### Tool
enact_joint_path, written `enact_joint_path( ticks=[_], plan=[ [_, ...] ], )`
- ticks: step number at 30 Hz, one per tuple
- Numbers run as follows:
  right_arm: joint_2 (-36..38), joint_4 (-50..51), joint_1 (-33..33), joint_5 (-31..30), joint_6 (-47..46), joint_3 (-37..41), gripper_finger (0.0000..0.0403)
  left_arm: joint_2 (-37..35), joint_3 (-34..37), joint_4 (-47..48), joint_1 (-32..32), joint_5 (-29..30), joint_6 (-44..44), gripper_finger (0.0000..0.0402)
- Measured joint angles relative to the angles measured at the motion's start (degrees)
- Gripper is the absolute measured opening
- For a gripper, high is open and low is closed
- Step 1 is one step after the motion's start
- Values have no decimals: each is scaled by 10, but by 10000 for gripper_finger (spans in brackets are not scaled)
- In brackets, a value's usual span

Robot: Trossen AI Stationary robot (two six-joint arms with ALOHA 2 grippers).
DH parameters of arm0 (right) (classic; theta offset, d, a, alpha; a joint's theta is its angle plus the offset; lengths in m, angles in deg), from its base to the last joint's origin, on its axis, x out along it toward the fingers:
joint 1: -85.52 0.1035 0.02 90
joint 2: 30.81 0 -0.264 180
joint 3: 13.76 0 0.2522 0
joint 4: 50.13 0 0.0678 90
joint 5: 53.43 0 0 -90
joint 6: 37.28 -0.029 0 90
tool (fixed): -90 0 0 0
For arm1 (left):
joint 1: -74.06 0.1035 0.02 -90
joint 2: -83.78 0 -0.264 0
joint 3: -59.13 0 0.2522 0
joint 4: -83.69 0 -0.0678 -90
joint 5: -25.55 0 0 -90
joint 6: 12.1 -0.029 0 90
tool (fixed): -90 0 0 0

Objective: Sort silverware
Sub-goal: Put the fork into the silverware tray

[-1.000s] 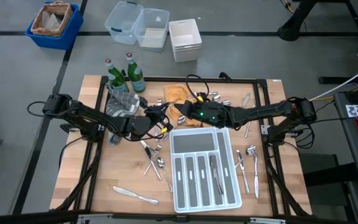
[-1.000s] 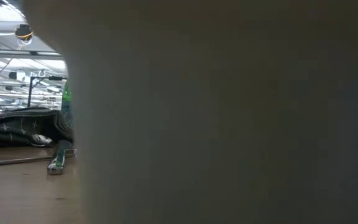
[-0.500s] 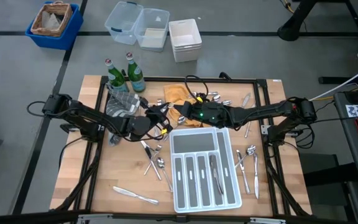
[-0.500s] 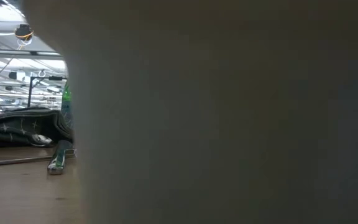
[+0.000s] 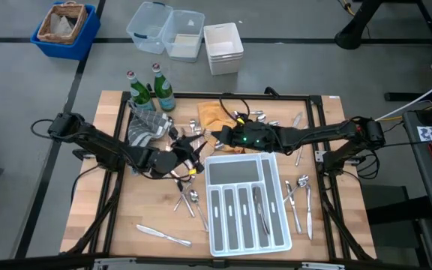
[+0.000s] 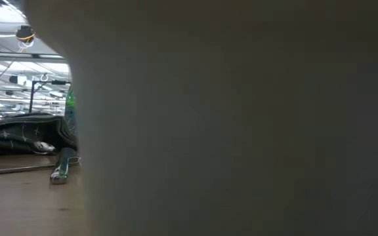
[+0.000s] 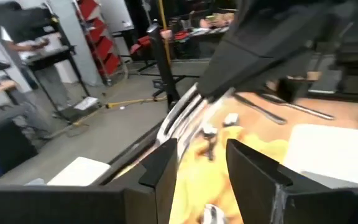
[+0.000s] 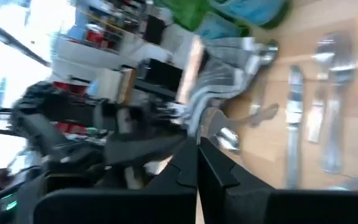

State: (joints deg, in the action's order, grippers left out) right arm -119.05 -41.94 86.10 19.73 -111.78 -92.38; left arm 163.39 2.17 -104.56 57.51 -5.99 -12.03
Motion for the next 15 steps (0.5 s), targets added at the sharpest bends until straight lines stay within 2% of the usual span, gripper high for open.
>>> enact_joint_path(
  ticks=[4, 7, 10, 15],
  plan=[
    [37, 64, -4, 8, 0, 0, 0, -10, 0, 21, -22, 7, 44, 129],
    [68, 109, -8, 37, -3, 0, 0, -26, 0, 42, -37, 13, 63, 129],
    [100, 146, -8, 83, -34, 0, 0, -47, 0, 65, -46, 15, 79, 129],
    [154, 193, -7, 200, -103, 0, 0, -81, 0, 112, -56, 17, 104, 129]
  ],
)
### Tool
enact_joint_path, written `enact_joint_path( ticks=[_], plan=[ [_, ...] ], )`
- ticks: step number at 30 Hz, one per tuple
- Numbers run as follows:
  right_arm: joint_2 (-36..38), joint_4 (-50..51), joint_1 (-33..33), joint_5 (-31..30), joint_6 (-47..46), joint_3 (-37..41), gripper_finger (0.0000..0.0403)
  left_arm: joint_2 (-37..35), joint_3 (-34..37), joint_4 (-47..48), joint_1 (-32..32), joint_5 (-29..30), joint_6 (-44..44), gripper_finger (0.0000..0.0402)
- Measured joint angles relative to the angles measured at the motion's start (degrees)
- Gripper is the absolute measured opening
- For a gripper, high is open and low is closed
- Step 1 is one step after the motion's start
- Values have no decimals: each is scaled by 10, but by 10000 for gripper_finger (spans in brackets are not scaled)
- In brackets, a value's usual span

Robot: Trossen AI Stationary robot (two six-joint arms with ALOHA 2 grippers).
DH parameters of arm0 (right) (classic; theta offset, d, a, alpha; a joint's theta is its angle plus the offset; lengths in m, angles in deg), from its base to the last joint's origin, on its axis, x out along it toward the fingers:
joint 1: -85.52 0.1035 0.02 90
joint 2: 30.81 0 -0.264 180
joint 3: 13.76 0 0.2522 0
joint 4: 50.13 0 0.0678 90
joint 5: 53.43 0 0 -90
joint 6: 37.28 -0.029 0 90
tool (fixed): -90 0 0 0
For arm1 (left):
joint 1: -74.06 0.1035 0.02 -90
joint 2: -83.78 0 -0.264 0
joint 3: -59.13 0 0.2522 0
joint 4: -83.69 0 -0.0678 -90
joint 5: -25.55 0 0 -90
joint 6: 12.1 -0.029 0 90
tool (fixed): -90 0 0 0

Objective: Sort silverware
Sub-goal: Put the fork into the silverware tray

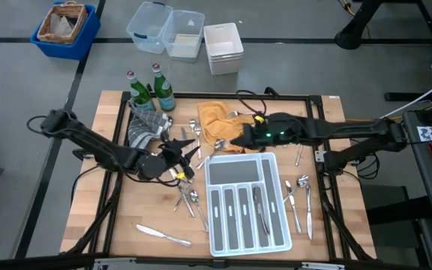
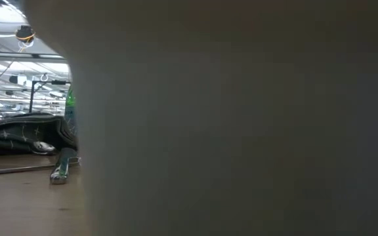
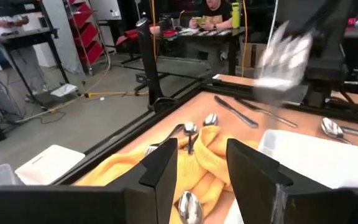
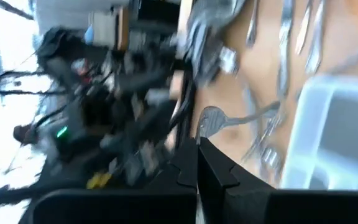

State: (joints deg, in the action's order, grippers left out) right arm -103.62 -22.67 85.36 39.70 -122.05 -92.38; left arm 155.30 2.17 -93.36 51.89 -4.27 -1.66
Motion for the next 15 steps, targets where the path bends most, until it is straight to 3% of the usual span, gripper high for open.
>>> enact_joint_path(
  ticks=[6, 11, 15],
  plan=[
    [51, 113, 2, 147, -67, 0, 0, -22, 0, 60, 0, -7, 52, 129],
    [59, 276, 2, 280, -67, 0, 0, -23, 0, 92, 0, -26, 98, 129],
    [52, 369, 2, 351, -37, 0, 0, -23, 0, 117, 0, -35, 136, 129]
  ],
)
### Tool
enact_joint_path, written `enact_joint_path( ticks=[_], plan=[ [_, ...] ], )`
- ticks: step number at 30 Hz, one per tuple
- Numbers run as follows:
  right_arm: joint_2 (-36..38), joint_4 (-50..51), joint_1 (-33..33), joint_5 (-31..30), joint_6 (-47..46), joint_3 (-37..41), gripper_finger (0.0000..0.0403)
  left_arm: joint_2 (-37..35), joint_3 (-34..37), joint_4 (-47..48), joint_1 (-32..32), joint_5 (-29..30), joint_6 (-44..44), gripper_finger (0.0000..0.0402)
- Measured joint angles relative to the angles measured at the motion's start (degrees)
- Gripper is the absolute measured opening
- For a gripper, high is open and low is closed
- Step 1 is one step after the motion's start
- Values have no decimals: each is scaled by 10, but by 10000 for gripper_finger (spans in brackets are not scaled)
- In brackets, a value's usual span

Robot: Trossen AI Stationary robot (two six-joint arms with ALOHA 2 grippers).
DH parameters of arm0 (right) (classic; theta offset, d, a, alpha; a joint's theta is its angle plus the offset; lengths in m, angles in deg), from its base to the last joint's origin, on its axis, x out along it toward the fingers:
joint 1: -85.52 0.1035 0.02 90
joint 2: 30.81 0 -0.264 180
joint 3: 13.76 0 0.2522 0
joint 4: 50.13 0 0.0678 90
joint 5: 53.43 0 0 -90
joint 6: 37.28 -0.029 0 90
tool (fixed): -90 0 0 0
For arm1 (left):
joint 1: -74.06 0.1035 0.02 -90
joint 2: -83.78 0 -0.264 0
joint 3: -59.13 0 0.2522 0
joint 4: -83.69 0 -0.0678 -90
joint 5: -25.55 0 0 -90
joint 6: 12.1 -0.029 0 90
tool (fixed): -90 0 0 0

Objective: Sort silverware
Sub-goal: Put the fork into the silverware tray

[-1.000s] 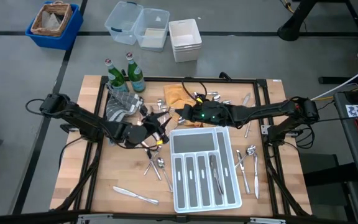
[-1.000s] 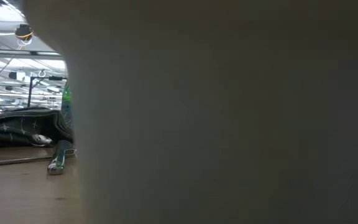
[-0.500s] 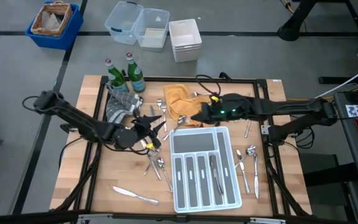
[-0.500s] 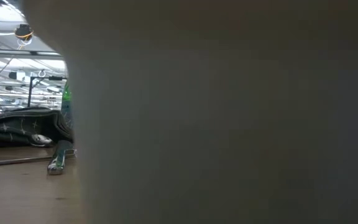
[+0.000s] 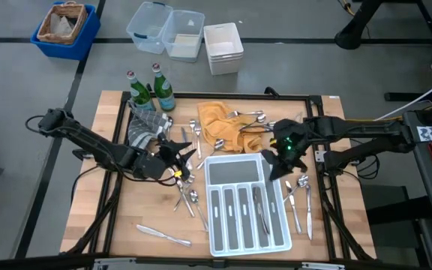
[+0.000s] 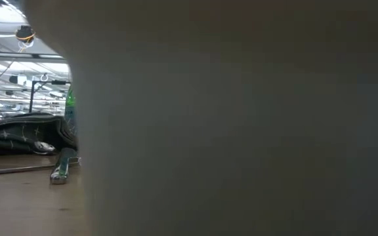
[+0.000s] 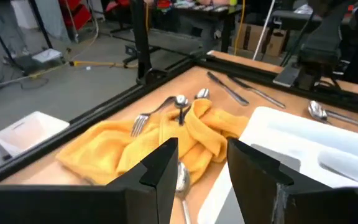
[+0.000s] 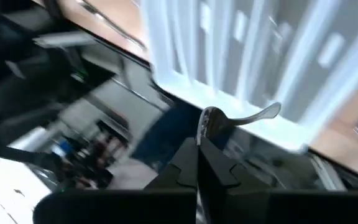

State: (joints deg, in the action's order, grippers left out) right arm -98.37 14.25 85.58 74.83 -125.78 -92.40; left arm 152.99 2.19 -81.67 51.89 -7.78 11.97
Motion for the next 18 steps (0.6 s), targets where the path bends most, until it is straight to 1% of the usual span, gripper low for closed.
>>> enact_joint_path(
  ticks=[2, 5, 10, 15, 18],
  plan=[
    [-6, 17, 1, -3, 12, 0, 0, 0, 0, 10, 0, -1, 15, 129],
    [-19, 12, 15, -7, 21, 0, 0, 0, 0, 23, 0, -1, 31, 129],
    [-56, -19, 65, -6, 16, 0, 0, 0, 0, 26, 0, -1, 33, 129],
    [-83, -95, 105, 15, -40, 0, 0, 0, 0, 45, 2, -1, 59, 129],
    [-94, -107, 119, 18, -66, 0, 0, 0, 0, 47, 2, -1, 60, 129]
  ],
)
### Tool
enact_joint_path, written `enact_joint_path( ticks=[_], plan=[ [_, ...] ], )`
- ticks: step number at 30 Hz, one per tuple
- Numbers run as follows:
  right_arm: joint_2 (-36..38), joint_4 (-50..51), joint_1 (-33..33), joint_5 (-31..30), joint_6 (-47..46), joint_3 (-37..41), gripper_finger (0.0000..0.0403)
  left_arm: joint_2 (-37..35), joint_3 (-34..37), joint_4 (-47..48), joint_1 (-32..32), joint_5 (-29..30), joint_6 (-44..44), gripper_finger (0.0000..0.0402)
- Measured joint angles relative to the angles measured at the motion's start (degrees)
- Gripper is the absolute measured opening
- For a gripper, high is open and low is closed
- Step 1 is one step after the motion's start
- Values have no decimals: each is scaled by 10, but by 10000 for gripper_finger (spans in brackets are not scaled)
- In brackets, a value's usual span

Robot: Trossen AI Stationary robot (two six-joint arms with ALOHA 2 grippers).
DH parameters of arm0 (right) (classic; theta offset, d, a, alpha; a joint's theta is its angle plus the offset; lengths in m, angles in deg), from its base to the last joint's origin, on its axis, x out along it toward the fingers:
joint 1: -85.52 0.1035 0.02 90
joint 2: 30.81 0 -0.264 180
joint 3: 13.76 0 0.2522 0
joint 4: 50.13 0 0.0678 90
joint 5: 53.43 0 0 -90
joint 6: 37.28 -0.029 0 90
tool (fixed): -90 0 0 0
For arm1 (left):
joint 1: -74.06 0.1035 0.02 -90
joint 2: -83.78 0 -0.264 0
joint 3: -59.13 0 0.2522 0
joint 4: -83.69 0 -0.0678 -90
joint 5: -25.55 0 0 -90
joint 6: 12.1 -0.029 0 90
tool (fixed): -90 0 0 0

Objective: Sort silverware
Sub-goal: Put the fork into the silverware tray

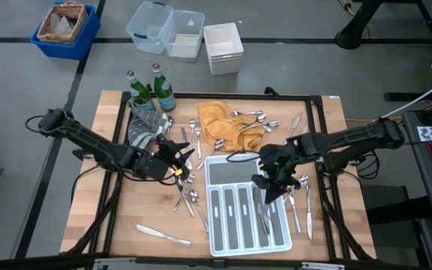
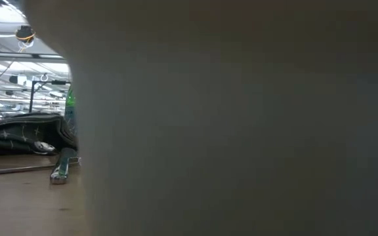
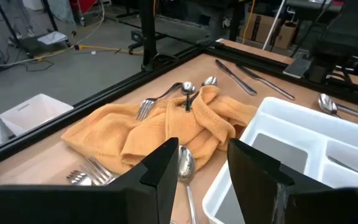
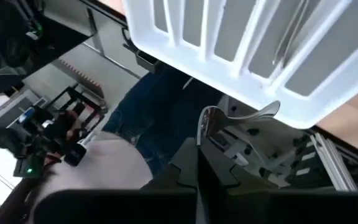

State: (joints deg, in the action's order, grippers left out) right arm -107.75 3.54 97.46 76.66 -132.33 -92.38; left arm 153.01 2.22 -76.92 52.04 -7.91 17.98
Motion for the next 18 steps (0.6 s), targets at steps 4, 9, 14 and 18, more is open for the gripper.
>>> enact_joint_path(
  ticks=[4, 9, 14, 18],
  plan=[
    [-17, 2, 2, -14, -6, 0, 0, 0, 0, 0, 0, 0, 0, 129],
    [-43, -29, 0, -21, -7, 0, 0, 0, 0, 0, -2, 0, 2, 129],
    [-74, -37, 1, -19, 10, 0, 0, 0, 0, 0, -7, 0, 2, 129],
    [-96, -38, 1, -17, 32, 0, 0, 0, 0, 0, -10, 0, 2, 129]
  ],
)
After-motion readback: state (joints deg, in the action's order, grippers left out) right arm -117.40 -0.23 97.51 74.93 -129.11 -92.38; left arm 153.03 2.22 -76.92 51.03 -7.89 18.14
